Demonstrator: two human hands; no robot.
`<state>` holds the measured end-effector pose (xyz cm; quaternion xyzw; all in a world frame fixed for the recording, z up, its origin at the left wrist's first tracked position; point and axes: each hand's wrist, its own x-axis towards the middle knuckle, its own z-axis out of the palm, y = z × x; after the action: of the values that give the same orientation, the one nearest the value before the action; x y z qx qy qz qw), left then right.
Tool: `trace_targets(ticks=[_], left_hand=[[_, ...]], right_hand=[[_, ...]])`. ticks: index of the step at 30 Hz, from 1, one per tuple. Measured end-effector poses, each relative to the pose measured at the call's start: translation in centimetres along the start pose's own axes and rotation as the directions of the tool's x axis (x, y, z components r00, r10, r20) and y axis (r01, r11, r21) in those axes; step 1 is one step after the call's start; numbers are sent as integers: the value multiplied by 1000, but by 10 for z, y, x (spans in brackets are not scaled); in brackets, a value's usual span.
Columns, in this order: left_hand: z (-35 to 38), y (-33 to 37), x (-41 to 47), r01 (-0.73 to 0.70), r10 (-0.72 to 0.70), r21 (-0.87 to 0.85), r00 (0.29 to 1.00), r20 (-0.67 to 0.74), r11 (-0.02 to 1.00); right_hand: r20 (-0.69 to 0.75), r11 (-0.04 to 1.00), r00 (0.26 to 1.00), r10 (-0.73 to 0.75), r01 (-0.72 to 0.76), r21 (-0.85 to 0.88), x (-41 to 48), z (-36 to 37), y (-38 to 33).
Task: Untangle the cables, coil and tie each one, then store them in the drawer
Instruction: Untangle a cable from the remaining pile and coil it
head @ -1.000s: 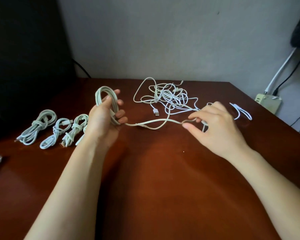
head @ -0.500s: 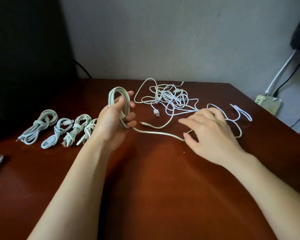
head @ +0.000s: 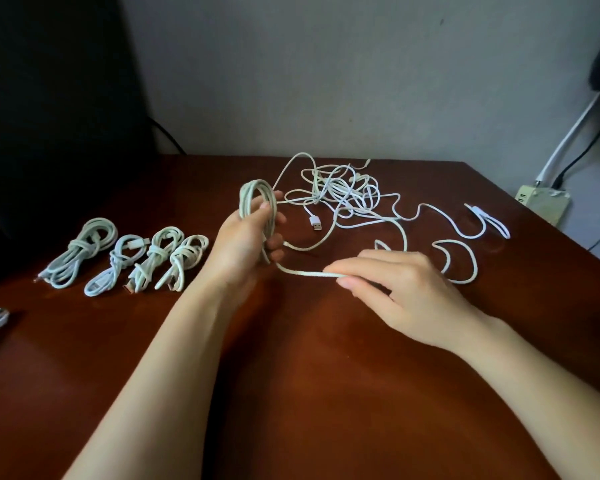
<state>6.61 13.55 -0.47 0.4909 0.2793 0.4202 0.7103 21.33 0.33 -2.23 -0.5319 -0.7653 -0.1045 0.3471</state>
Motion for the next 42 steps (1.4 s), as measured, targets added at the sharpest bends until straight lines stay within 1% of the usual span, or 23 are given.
trace_targets(ticks=[3, 5, 7, 9, 12, 14, 17, 19, 20, 21, 22, 23, 25, 27, 28, 30, 33, 35, 38, 39, 42], left_hand=[[7, -8, -4, -9, -4, 214, 998, 62, 977], [10, -13, -7, -27, -26, 325, 988, 155, 945], [14, -14, -14, -35, -76, 401, 963, 258, 915], [18, -12, -21, -36, -133, 447, 931, 341, 894], [20, -11, -27, -56, -214, 511, 865, 454, 858], [21, -12, -29, -54, -274, 550, 825, 495, 833], [23, -13, -32, -19, -366, 569, 748, 554, 822], [22, -13, -33, -60, -383, 577, 691, 613, 815], [21, -11, -34, -105, -379, 585, 669, 639, 804], [20, -10, -34, -142, -371, 595, 661, 652, 791], [18, -11, -32, -171, -359, 604, 668, 652, 778], [18, -11, -31, -167, -347, 605, 689, 637, 778], [17, -13, -29, -107, -315, 571, 744, 589, 814], [18, -14, -27, -13, -289, 493, 797, 531, 870], [18, -14, -26, 21, -283, 456, 810, 514, 890], [19, -14, -26, 57, -271, 395, 814, 514, 917], [19, -12, -26, 78, -263, 355, 819, 510, 931], [18, -11, -25, 80, -275, 378, 823, 497, 922], [19, -10, -27, 88, -303, 421, 825, 478, 903], [20, -10, -27, 102, -305, 408, 827, 472, 907], [21, -6, -29, 129, -264, 296, 838, 478, 946]], right_hand=[[-150, 994, 984, -95, 84, -76, 2, -1, 1], [-233, 986, 963, -138, 112, -122, 3, -2, 1], [-302, 980, 939, -163, 119, -161, 4, -3, 0], [-362, 976, 918, -161, 94, -196, 4, -5, 0], [-439, 979, 892, -109, 20, -201, 4, -8, 1], [-474, 981, 878, -67, -30, -193, 3, -8, 3], [-496, 979, 868, -16, -86, -182, 2, -8, 7], [-505, 977, 863, -12, -97, -189, 2, -7, 9], [-508, 976, 861, -14, -99, -194, 2, -6, 10], [-512, 975, 859, -12, -104, -197, 2, -6, 11], [-515, 974, 857, -7, -110, -197, 2, -6, 12], [-517, 974, 856, 1, -119, -195, 1, -5, 13], [-520, 967, 854, 36, -161, -197, 1, -4, 16], [-514, 958, 852, 103, -224, -179, 2, -5, 17], [-502, 955, 854, 138, -249, -162, 2, -5, 18], [-464, 953, 867, 183, -272, -131, 2, -5, 19], [-414, 960, 892, 182, -253, -123, 1, -4, 21], [-397, 970, 906, 148, -212, -122, 0, -3, 21], [-412, 981, 907, 89, -151, -120, 0, -1, 19], [-417, 982, 905, 84, -146, -118, 1, -2, 18], [-411, 980, 906, 103, -163, -113, 1, -3, 19]])
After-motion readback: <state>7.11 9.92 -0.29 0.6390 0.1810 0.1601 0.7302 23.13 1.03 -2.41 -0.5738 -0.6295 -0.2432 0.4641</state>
